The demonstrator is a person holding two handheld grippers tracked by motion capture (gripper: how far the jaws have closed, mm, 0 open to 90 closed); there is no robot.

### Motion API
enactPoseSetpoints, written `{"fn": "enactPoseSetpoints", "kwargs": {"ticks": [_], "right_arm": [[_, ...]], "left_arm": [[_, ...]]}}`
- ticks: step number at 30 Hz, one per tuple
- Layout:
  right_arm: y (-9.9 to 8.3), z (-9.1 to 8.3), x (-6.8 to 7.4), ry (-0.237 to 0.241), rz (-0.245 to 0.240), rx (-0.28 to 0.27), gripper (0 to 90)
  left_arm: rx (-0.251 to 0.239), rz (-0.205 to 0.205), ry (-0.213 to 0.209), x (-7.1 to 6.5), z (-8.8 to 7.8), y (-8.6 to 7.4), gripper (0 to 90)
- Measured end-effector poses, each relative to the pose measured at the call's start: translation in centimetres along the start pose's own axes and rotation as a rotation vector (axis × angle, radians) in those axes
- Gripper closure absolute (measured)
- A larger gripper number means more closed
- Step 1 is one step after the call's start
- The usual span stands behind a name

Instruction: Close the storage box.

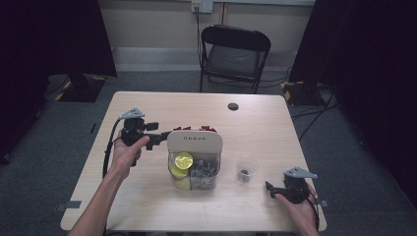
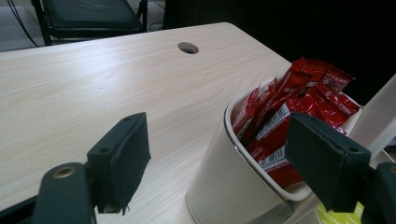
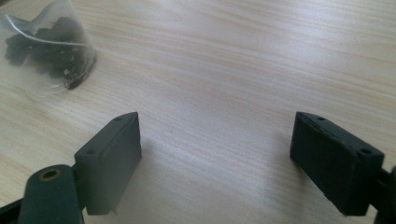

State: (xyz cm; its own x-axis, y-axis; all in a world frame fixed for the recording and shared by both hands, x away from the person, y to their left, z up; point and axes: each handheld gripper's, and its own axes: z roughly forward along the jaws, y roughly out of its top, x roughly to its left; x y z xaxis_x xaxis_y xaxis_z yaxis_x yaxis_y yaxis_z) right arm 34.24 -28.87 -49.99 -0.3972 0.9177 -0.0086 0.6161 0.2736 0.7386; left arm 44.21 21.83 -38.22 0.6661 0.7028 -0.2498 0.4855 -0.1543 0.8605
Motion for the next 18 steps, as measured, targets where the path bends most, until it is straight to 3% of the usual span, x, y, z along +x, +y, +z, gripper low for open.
{"fn": "enactPoseSetpoints", "kwargs": {"ticks": [18], "right_arm": [[0.5, 0.6, 0.0, 0.007, -0.009, 0.008, 11.8]], "left_arm": [[0.007, 0.027, -0.027, -1.5, -1.0, 0.2, 19.4]]}}
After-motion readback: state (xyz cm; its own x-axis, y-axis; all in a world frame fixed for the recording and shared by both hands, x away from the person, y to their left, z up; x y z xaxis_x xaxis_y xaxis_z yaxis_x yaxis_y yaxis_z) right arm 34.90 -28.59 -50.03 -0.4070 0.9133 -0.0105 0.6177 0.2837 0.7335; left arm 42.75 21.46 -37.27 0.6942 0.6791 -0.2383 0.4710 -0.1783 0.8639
